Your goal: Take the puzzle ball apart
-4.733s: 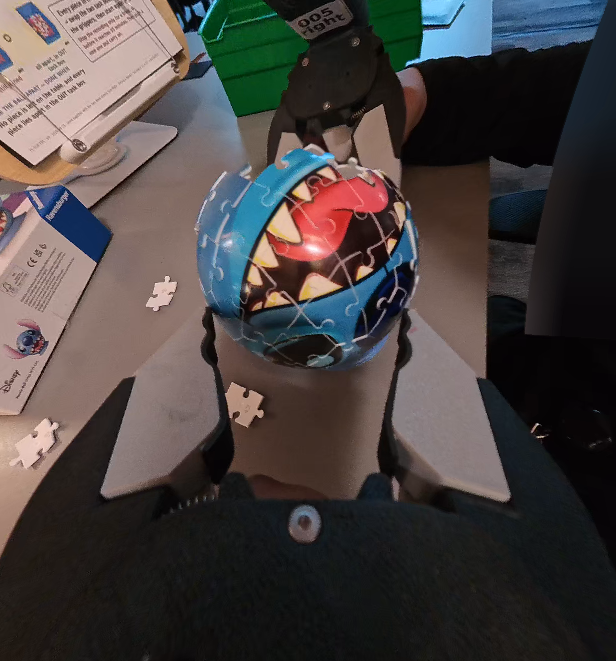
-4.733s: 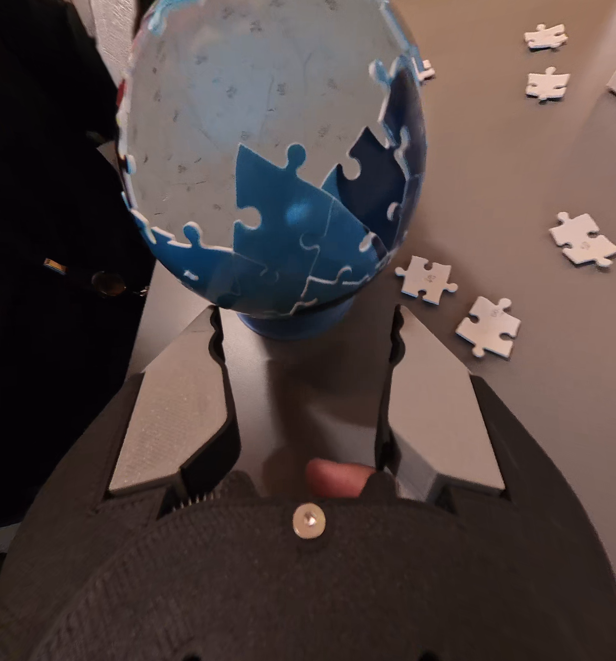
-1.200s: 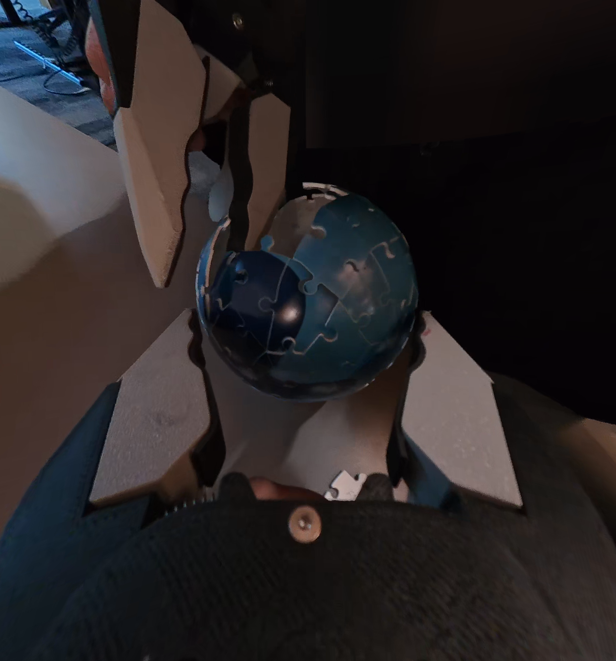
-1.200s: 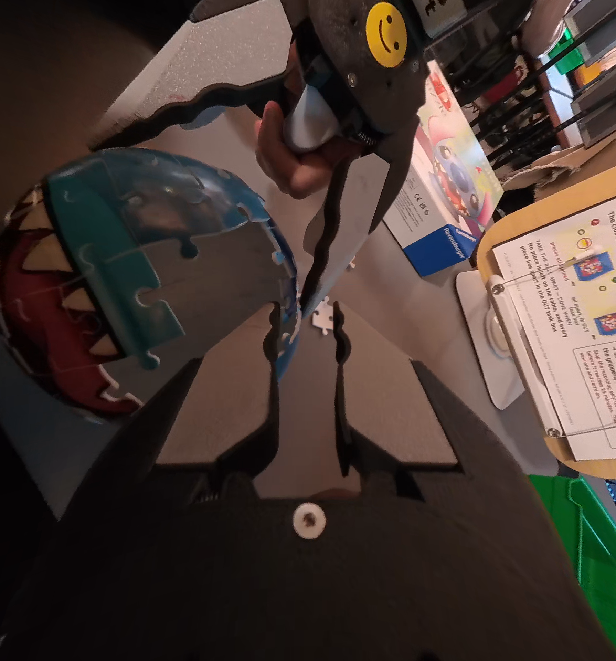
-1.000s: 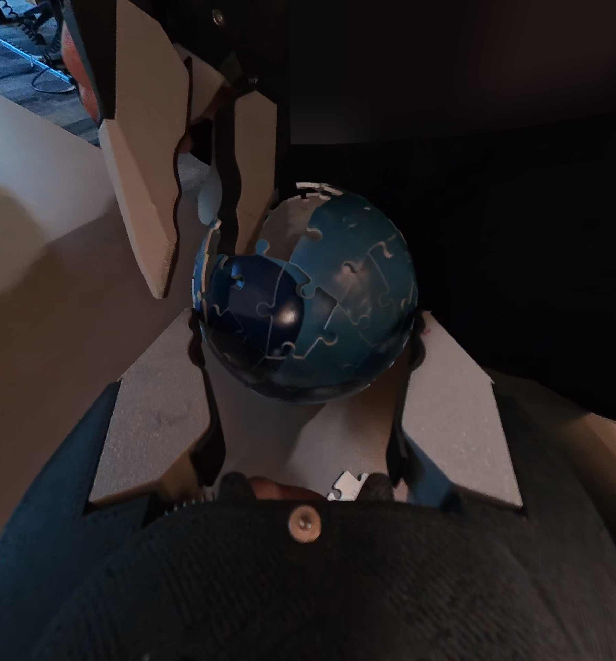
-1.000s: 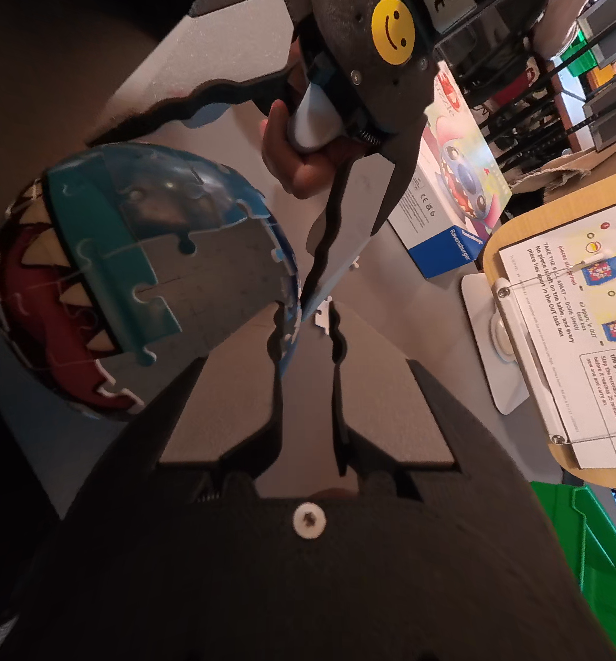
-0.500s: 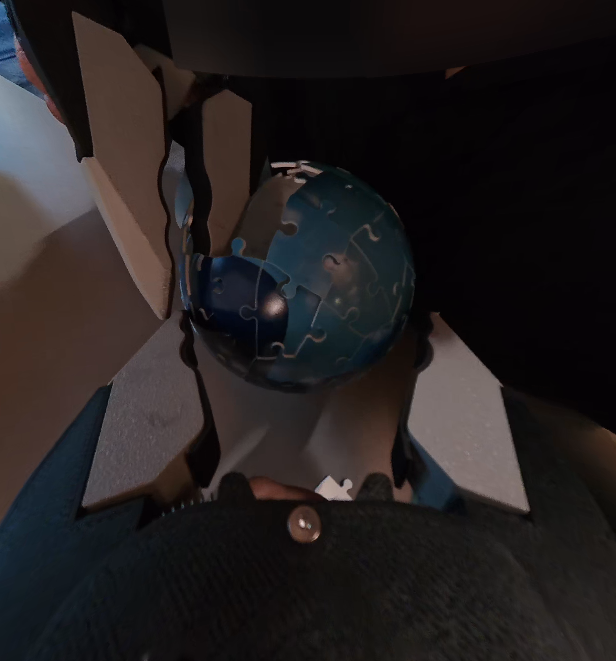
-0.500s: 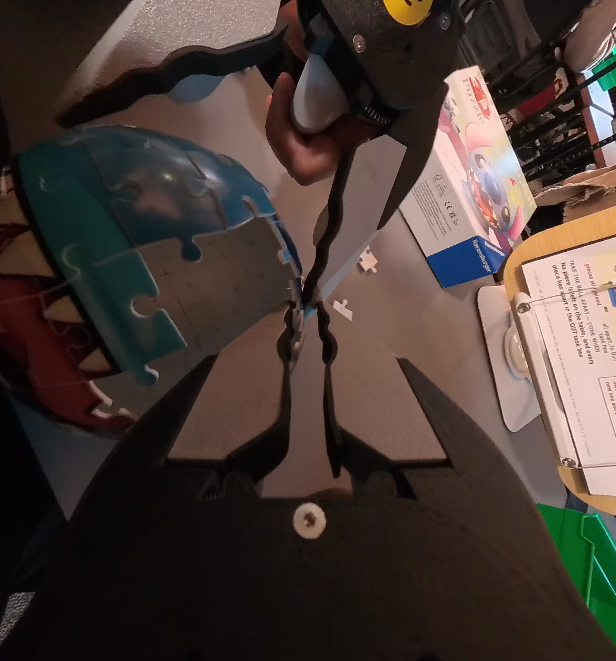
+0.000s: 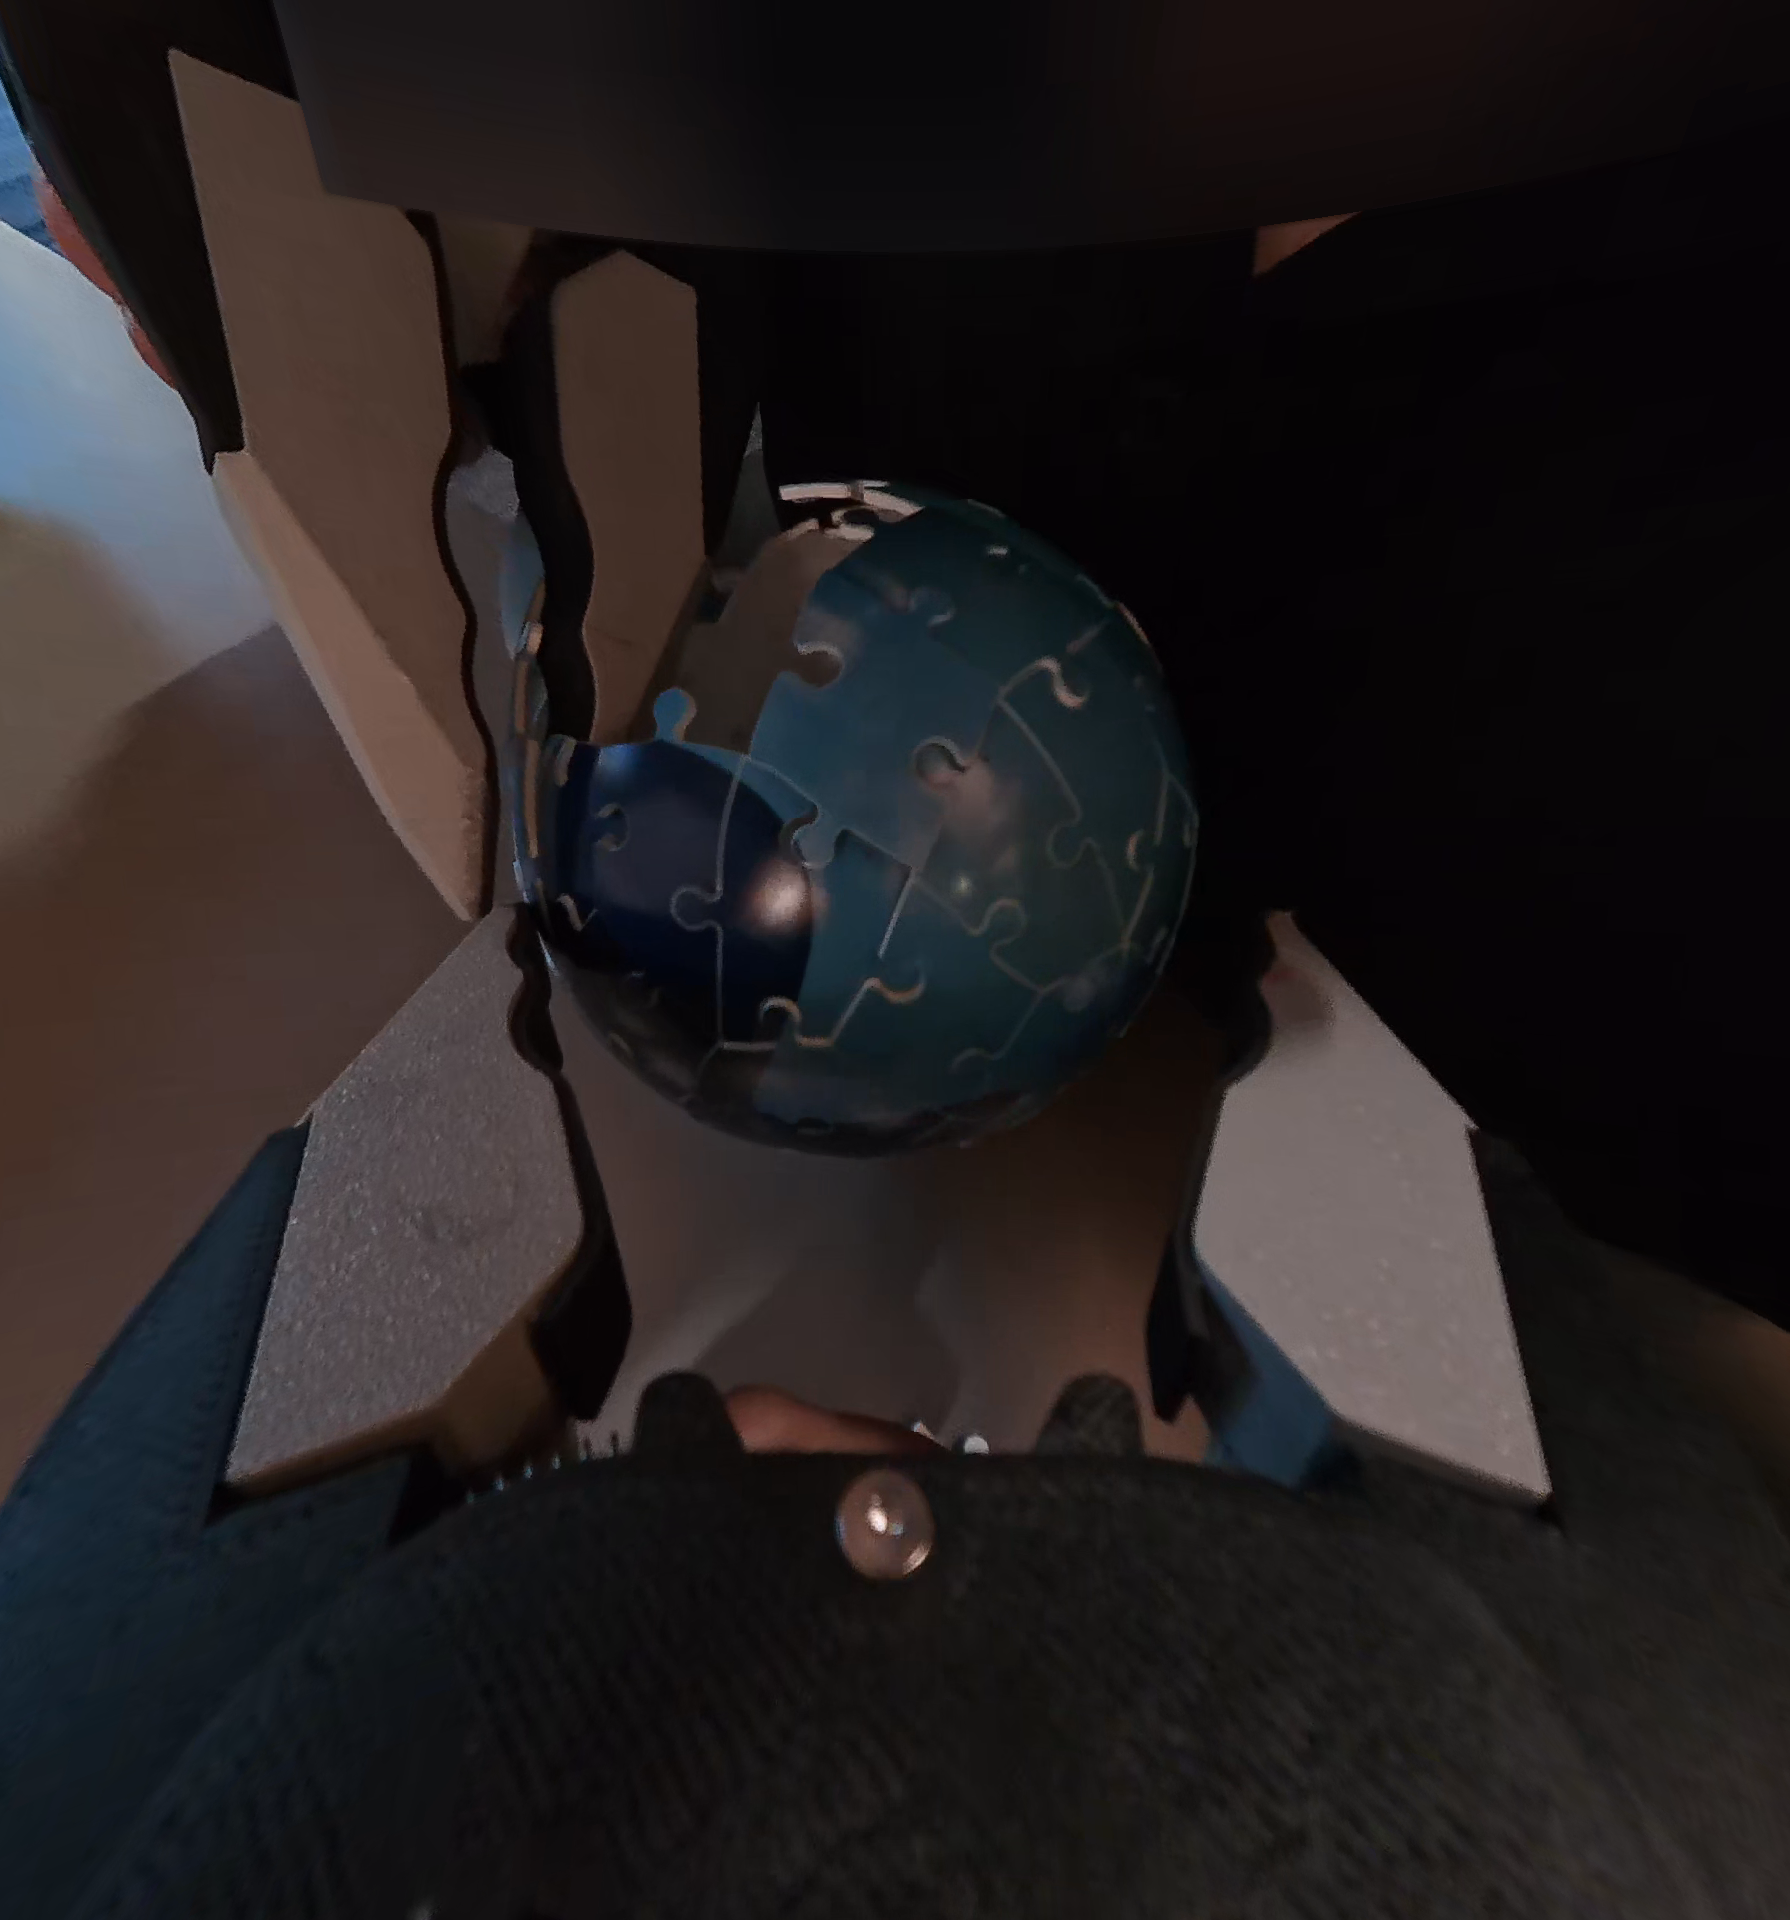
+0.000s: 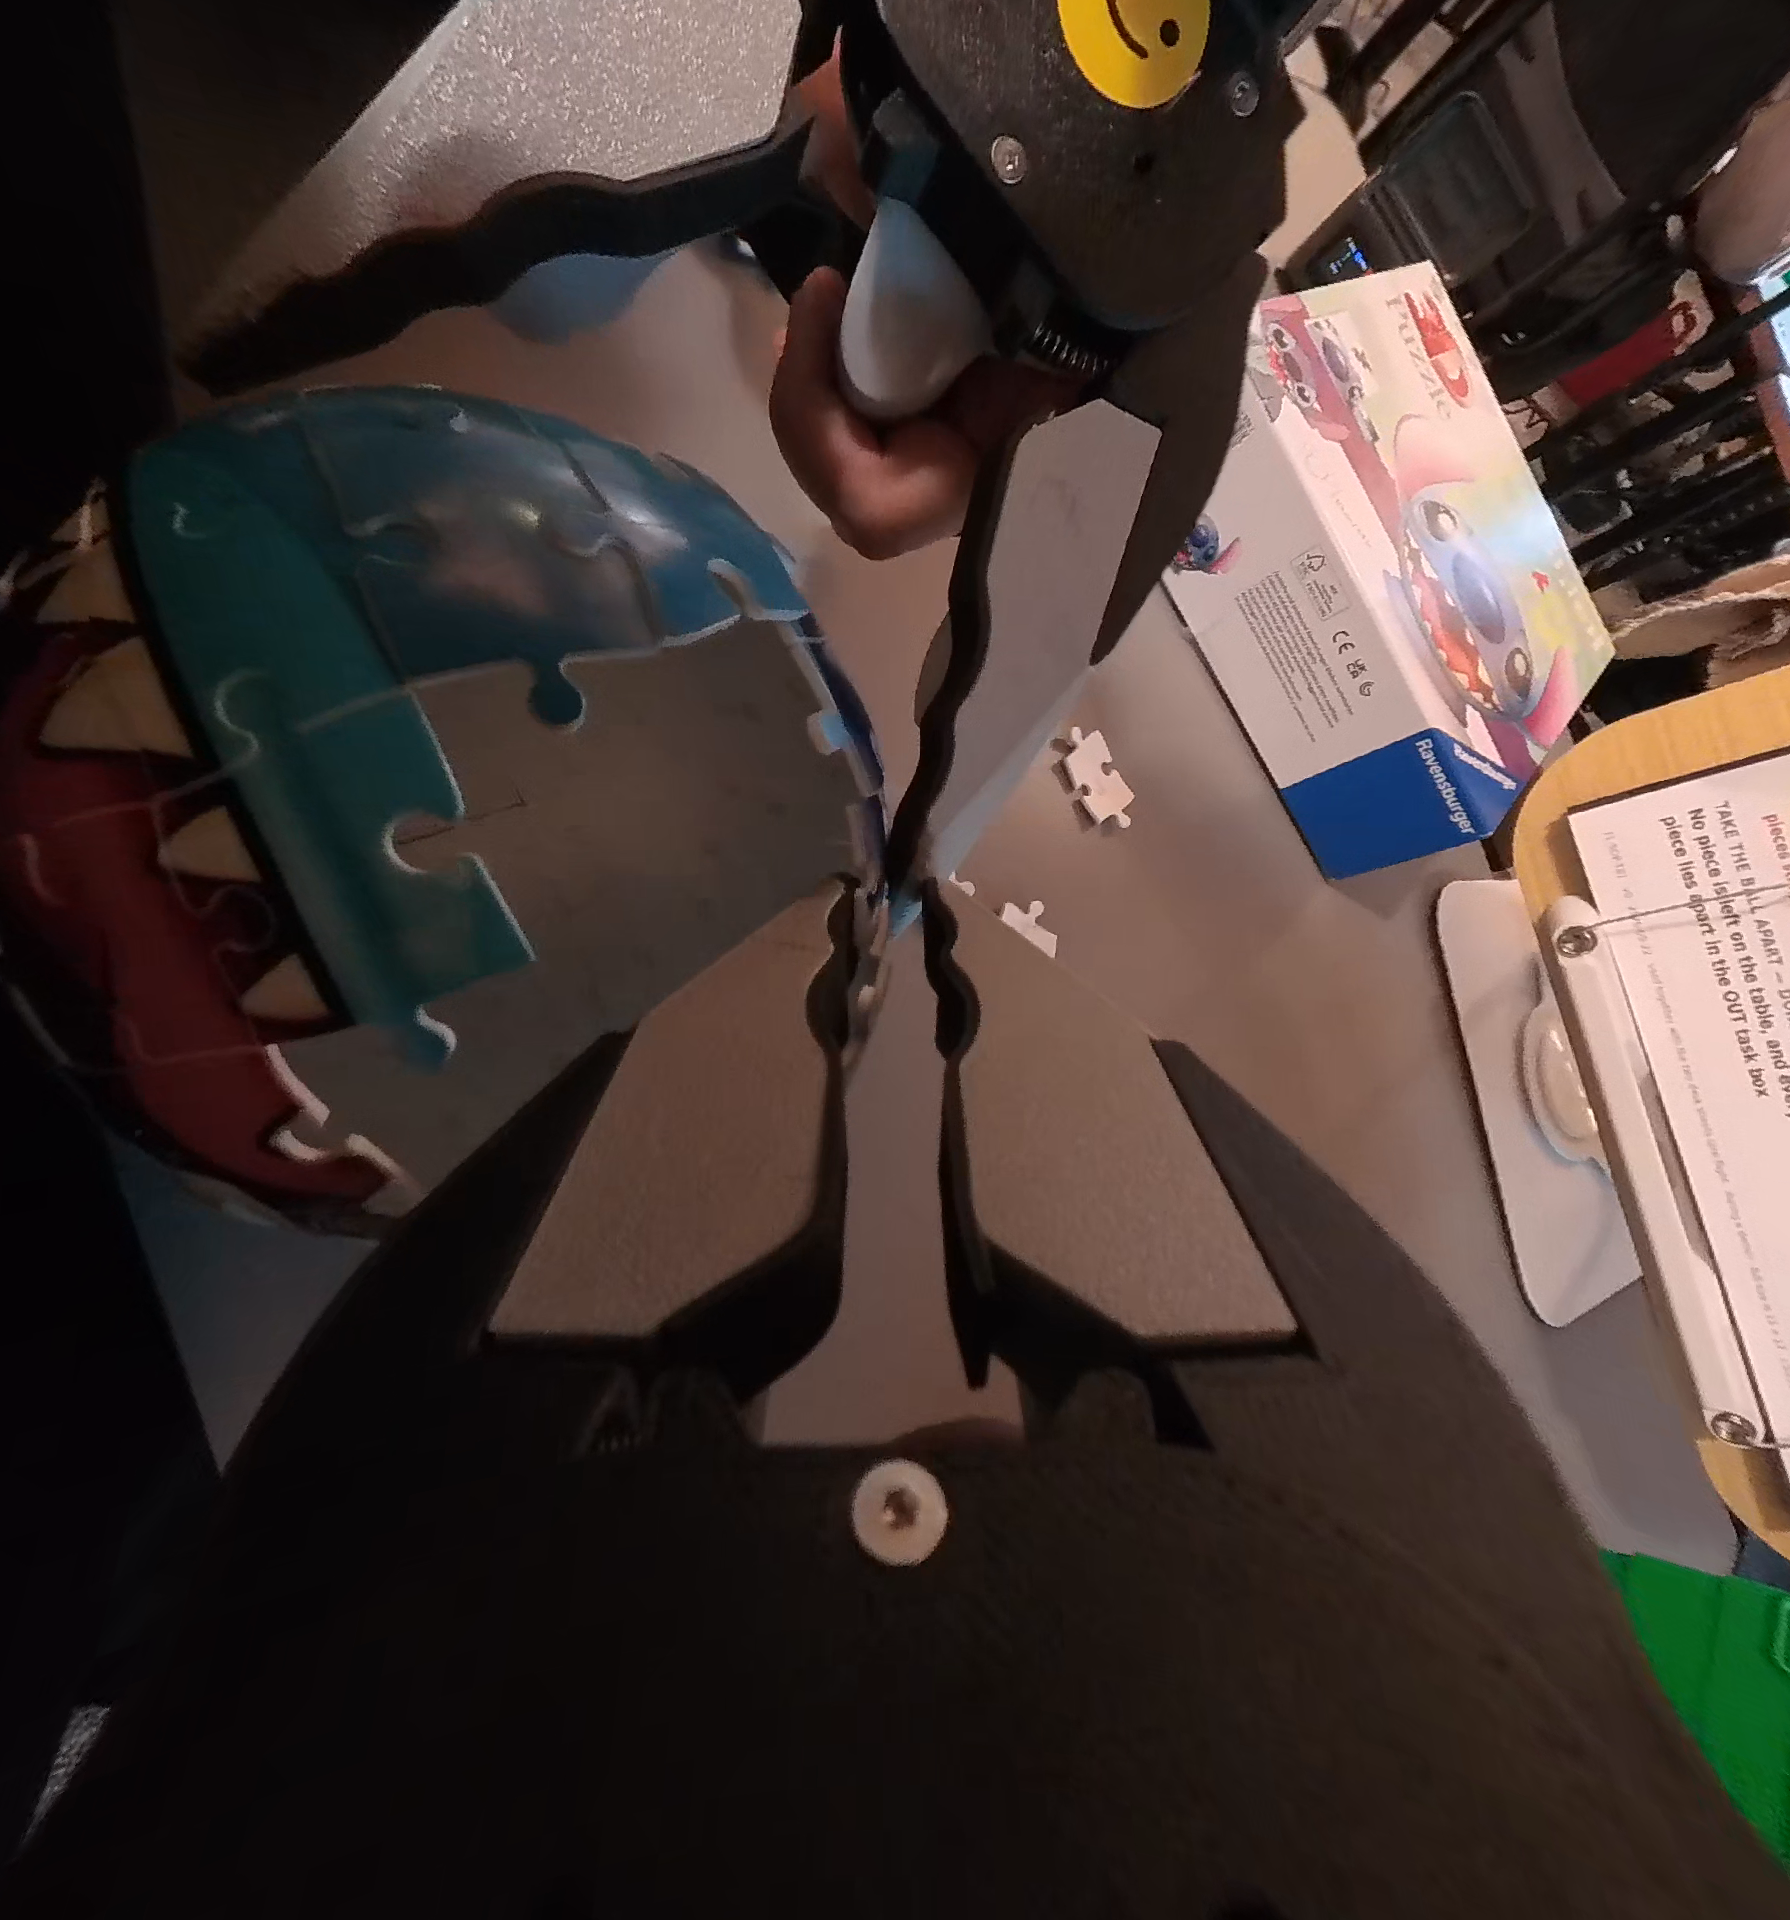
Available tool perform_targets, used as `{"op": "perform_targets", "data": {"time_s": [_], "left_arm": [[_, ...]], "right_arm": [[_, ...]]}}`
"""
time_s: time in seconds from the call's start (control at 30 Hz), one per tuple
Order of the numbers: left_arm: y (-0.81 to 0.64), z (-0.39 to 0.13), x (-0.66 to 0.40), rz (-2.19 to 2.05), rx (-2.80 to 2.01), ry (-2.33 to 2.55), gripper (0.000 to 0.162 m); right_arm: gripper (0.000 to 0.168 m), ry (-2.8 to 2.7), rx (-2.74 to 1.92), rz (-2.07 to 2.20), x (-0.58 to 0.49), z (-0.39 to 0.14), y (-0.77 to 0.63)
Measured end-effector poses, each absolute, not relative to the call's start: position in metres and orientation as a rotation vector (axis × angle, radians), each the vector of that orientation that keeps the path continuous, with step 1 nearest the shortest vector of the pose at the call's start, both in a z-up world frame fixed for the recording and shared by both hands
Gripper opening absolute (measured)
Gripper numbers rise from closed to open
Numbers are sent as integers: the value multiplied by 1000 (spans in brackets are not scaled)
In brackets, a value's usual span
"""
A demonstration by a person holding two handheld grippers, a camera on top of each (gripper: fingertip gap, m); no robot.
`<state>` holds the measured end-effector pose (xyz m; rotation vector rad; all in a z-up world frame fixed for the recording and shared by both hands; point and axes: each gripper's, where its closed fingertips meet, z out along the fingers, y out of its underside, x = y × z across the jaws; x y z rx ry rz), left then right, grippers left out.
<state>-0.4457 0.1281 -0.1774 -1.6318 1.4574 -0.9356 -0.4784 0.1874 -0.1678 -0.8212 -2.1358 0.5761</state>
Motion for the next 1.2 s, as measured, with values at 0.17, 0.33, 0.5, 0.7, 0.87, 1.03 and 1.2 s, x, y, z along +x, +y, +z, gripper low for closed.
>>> {"op": "perform_targets", "data": {"time_s": [0.17, 0.33, 0.5, 0.7, 0.87, 1.03, 1.2], "left_arm": [[129, -177, -445, -938, -1630, 1432, 128], [129, -177, -444, -941, -1639, 1421, 128], [127, -178, -444, -930, -1648, 1430, 131], [125, -177, -443, -939, -1647, 1421, 133], [124, -178, -443, -918, -1658, 1432, 134], [123, -178, -443, -921, -1658, 1417, 135], [125, -178, -445, -906, -1658, 1413, 132]], "right_arm": [[6, -2130, -807, 555, -479, -168, 188], [1, -2130, -788, 555, -477, -167, 186], [0, -2136, -794, 553, -479, -168, 186], [0, -2134, -805, 575, -479, -169, 186], [0, -2132, -801, 576, -480, -169, 185], [0, -2131, -805, 576, -481, -169, 184], [0, -2121, -800, 573, -482, -168, 185]]}}
